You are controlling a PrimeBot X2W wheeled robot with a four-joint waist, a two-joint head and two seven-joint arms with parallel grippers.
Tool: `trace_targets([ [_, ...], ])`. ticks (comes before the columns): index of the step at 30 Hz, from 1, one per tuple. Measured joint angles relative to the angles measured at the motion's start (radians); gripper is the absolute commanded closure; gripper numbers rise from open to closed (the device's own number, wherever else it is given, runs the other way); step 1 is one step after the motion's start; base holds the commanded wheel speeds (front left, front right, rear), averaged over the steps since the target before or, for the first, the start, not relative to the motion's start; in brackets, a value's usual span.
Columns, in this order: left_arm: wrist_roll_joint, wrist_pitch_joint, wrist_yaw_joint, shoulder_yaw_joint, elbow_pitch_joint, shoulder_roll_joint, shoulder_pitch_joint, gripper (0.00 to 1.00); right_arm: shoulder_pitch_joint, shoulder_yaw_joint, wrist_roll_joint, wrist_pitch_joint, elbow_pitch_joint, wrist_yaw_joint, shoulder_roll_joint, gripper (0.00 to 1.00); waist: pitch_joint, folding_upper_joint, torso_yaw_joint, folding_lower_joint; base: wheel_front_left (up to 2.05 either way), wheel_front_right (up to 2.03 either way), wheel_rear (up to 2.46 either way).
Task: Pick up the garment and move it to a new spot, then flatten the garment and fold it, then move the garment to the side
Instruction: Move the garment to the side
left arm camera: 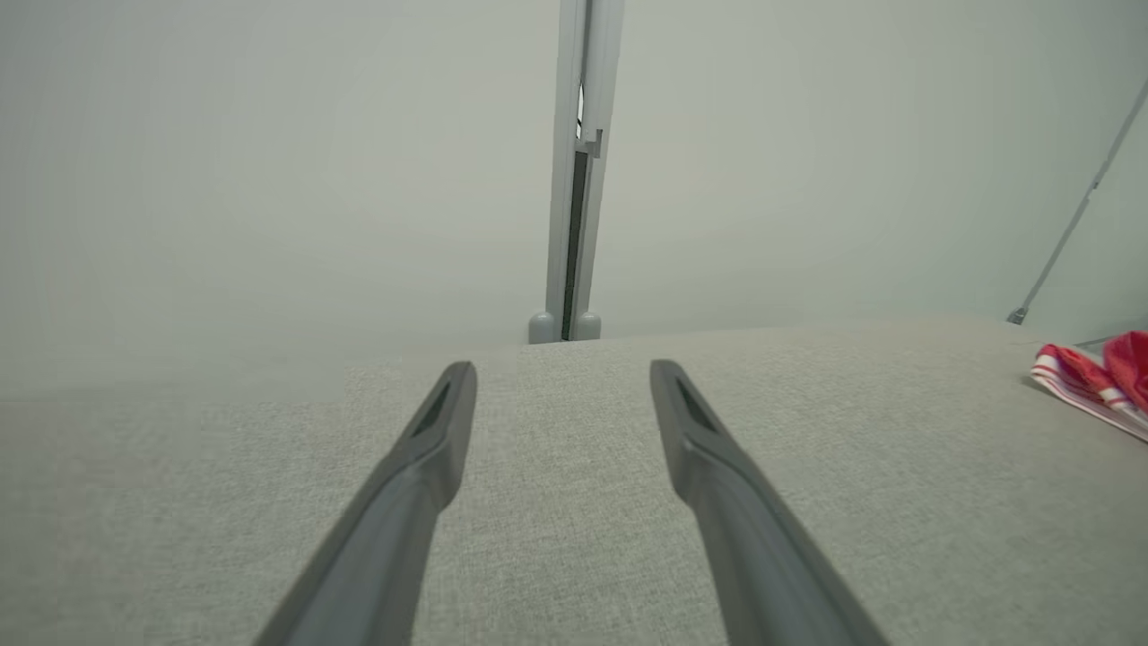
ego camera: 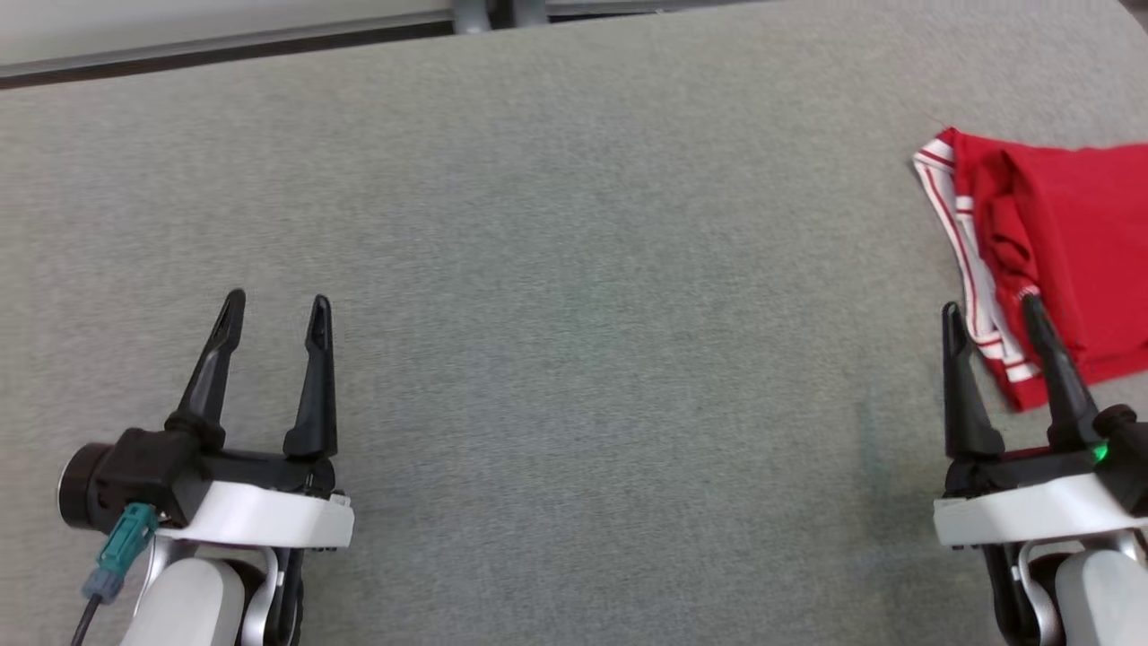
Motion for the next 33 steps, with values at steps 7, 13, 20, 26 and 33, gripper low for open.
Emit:
trace_targets([
  [7, -0.007, -0.004, 0.017, 0.031, 0.034, -0.022, 0.076, 0.00, 0.077, 0.016, -0.011, 0.063, -0.072, 0.000, 0.012, 0.00, -0.077, 0.0000, 0.086, 0.0000, 0.00, 0.00, 0.00],
  [13, -0.005, -0.005, 0.016, 0.033, 0.048, -0.028, 0.154, 0.00, 0.150, 0.002, -0.010, 0.104, -0.106, 0.000, 0.013, 0.00, -0.169, 0.0000, 0.136, 0.0000, 0.00, 0.00, 0.00],
  [20, -0.004, -0.005, 0.016, 0.026, 0.057, -0.031, 0.245, 0.00, 0.247, -0.002, -0.002, 0.149, -0.142, 0.000, 0.020, 0.00, -0.287, 0.0000, 0.149, 0.0000, 0.00, 0.00, 0.00],
  [26, -0.005, 0.011, 0.025, 0.015, 0.048, -0.027, 0.301, 0.00, 0.312, -0.007, 0.005, 0.173, -0.169, 0.000, 0.021, 0.00, -0.357, 0.0000, 0.143, 0.0000, 0.00, 0.00, 0.00],
  [33, -0.010, 0.032, 0.035, 0.013, 0.026, -0.020, 0.319, 0.00, 0.339, -0.010, 0.006, 0.192, -0.197, 0.000, 0.021, 0.00, -0.385, 0.0000, 0.131, 0.0000, 0.00, 0.00, 0.00],
])
